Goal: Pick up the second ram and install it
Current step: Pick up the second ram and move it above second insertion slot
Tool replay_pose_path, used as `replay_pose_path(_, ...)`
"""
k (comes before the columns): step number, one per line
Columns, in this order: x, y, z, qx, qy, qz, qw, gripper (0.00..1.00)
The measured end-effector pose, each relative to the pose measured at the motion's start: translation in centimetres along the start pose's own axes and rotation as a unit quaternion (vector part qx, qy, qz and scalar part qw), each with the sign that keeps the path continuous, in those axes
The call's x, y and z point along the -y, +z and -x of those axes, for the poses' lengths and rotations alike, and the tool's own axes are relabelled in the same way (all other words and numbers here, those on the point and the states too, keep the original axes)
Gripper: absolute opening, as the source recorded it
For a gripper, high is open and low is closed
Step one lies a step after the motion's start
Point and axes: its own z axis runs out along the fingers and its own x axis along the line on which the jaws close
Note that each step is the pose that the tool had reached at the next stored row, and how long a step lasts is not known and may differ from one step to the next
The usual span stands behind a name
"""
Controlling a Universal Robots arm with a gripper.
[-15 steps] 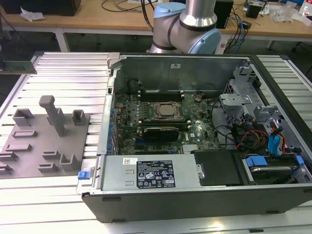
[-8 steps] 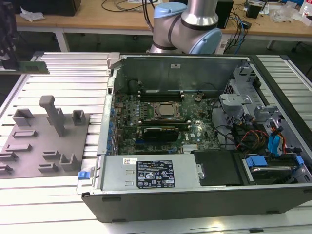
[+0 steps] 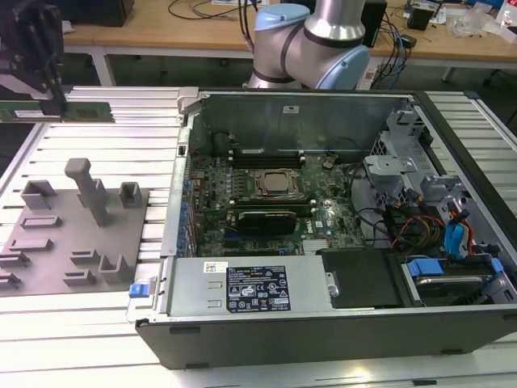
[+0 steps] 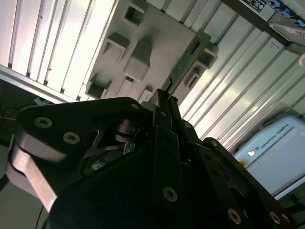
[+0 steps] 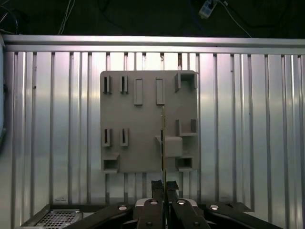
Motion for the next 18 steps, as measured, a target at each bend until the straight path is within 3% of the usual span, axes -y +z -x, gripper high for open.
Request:
replay_pose_path(6,2.06,-0.11,0.01,0.0000,0.000,0.0001,1.0000,0.13)
replay_pose_path(9,3.43,-0.18,0.01,0.0000,0.000,0.0002,1.0000,0.13)
replay_pose_path(11,3.87,-0.21,0.01,0.0000,0.000,0.0002,1.0000,0.13)
replay_pose_path(18,7.09,-0.38,0.01,0.0000,0.000,0.0007,1.0000,0.13)
